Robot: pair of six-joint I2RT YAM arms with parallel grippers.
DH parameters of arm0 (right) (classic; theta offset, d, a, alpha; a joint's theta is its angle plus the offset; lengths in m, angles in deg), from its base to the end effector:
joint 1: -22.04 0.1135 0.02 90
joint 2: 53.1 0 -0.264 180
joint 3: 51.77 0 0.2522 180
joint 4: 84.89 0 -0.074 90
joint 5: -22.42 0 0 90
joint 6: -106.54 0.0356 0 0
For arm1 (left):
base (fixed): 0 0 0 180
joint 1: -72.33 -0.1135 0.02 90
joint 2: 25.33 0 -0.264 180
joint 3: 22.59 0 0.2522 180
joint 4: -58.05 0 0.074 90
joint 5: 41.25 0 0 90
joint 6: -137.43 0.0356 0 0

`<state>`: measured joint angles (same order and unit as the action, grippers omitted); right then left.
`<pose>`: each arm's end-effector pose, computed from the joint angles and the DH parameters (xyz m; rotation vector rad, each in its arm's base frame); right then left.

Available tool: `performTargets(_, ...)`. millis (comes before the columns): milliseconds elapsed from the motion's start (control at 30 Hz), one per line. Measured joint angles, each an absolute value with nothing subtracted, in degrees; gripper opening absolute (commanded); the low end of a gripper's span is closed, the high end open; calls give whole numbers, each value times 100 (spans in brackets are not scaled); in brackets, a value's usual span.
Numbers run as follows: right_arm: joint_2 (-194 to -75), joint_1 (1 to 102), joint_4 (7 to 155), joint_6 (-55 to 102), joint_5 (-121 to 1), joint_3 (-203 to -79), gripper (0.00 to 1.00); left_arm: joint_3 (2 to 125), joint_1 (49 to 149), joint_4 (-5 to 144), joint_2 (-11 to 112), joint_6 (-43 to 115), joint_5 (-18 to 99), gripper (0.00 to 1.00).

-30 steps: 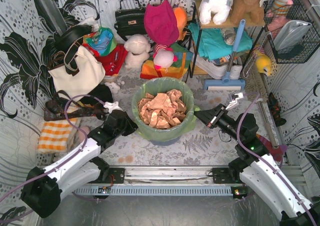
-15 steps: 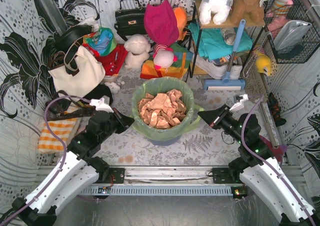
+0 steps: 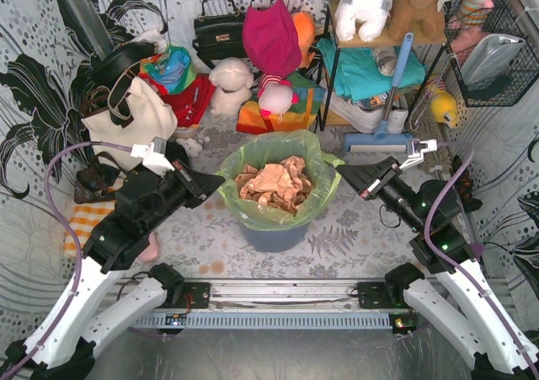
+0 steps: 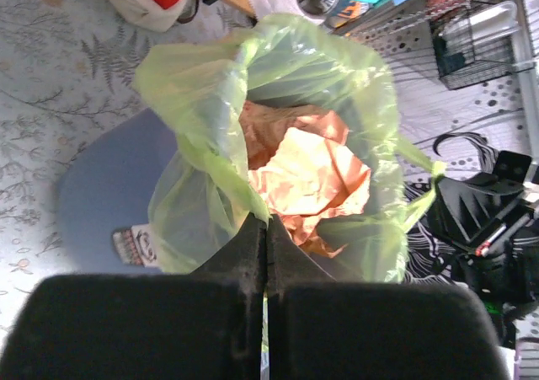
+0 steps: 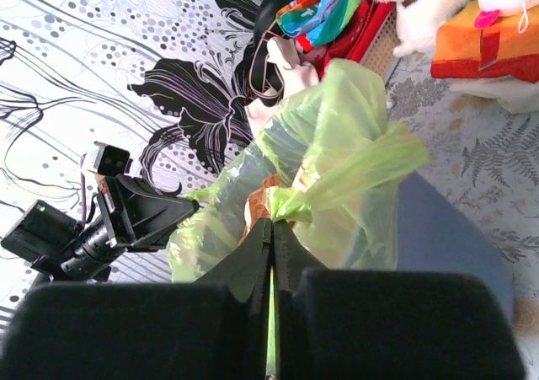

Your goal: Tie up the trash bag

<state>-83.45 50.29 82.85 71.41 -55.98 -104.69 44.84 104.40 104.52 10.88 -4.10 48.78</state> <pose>0.1130 0.0689 0.3632 0.1702 1.5244 1.3262 0.1088 -0.0682 0.3714 -0.3321 1.9342 -0.9988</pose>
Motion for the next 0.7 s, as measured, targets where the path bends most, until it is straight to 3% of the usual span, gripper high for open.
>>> performTargets(467,-8843,5029,8648,7156,-5150,-10847,0,4786,10451,10484,1286,-441,4651,0)
performTargets(600,-8972,5029,7727,7069,-5203,-11245,30,4726,10451,10572,1306,-441,4638,0)
performTargets(700,-8937,5027,7041,7036,-5347,-11391,42,4726,10449,10613,1284,-436,4644,0)
